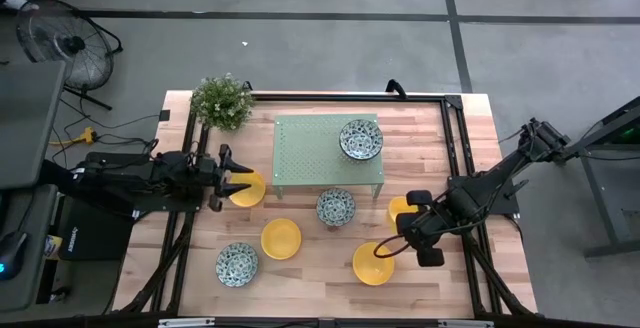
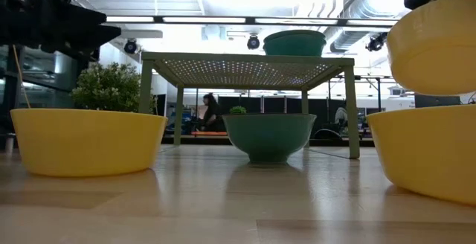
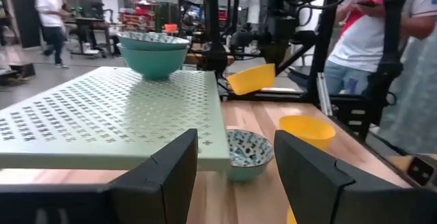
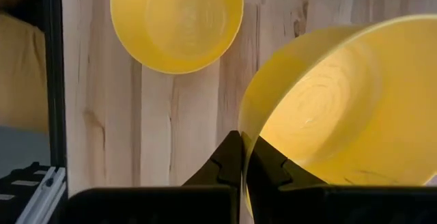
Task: Pick & Place Mini bowls
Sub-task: Put the middle right yellow bowl on the shelf
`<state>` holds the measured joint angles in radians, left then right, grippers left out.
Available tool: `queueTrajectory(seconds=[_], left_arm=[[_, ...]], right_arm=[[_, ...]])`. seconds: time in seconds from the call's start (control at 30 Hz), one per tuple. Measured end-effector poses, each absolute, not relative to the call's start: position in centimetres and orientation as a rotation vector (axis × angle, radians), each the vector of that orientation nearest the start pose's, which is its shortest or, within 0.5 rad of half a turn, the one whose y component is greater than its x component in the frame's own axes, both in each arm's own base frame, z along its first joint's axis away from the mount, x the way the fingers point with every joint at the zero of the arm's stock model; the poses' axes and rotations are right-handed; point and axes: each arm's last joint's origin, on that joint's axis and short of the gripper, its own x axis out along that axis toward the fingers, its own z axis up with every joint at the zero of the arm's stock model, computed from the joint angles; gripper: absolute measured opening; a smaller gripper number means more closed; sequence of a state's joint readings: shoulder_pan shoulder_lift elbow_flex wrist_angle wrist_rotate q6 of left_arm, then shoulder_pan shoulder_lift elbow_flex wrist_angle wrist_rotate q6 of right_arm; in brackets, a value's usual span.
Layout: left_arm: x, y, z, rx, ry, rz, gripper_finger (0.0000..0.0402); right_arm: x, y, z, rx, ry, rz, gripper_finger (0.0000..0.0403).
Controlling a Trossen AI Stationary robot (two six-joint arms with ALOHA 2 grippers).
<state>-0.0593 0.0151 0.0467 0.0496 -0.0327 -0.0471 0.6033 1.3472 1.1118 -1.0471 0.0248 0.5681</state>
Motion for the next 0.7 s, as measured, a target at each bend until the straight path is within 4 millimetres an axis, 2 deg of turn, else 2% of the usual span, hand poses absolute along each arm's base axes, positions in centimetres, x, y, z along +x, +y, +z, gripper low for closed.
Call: queueTrajectory(seconds=[0.13, 0.27, 0.43, 0.7], left_arm=[[9.5, -0.3, 18.1, 0.091, -0.055, 0.019, 0.0191], [9.5, -0.1, 18.2, 0.158, -0.059, 0.118, 0.0191], [9.6, -0.3, 18.2, 0.267, -0.062, 0.057, 0.0191], [10.3, -0.5, 18.7, 0.334, -0.106, -0.013, 0.0191]], right_arm=[[20.0, 13.6, 27.0, 0.047, 1.299, 0.154, 0.0], [20.1, 13.7, 27.0, 0.043, 1.289, 0.164, 0.0], [20.2, 13.7, 27.1, 0.036, 1.283, 0.178, 0.0], [21.4, 14.5, 30.4, -0.016, 1.17, 0.233, 0.0]])
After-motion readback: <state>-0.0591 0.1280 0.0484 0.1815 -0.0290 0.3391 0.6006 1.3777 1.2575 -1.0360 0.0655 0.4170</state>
